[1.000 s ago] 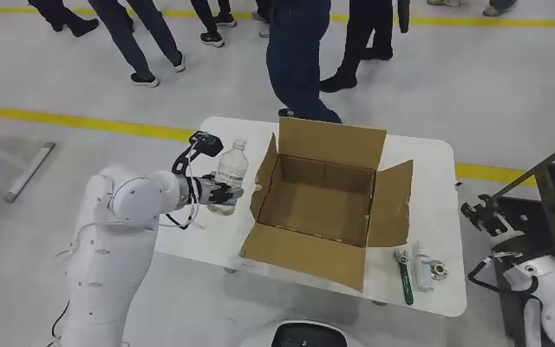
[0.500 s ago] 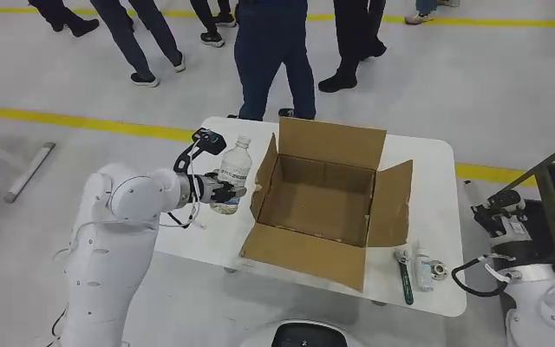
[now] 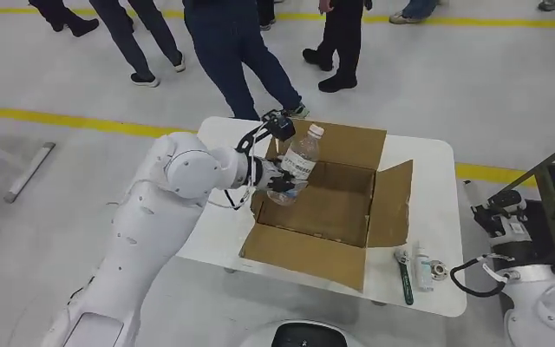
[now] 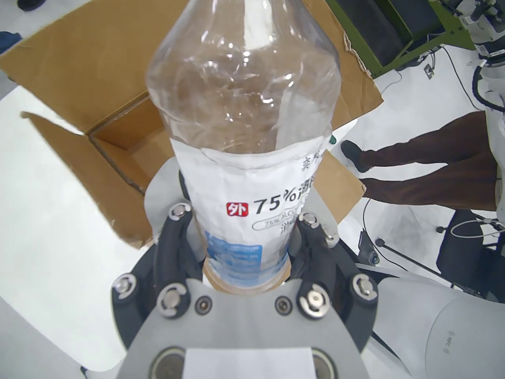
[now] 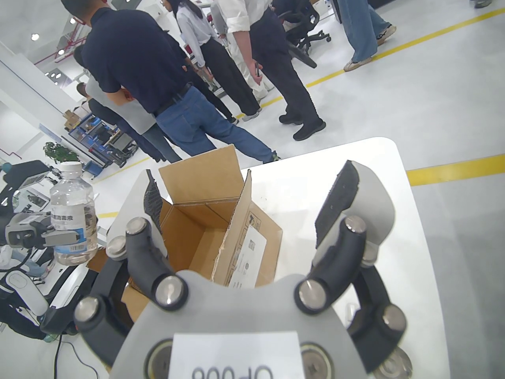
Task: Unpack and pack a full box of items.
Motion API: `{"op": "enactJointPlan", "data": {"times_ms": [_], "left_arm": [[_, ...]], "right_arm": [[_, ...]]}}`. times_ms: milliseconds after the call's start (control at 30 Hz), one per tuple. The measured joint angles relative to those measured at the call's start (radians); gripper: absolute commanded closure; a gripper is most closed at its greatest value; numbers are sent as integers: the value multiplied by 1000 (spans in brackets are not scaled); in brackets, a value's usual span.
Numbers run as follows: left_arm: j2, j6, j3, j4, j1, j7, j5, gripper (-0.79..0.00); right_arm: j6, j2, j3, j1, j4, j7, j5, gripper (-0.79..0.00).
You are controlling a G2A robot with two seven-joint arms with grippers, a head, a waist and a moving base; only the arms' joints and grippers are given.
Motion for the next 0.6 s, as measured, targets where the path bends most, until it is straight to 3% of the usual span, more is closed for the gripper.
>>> {"op": "enactJointPlan", "data": {"times_ms": [100,600], "left_arm": [[-14,4,63,93,-32,5,-21,0],[-13,12,62,86,-17,26,-13,0]], "right_arm": [[0,0,0,0,0,0,0,-785],[0,0,0,0,0,0,0,-785]]}}
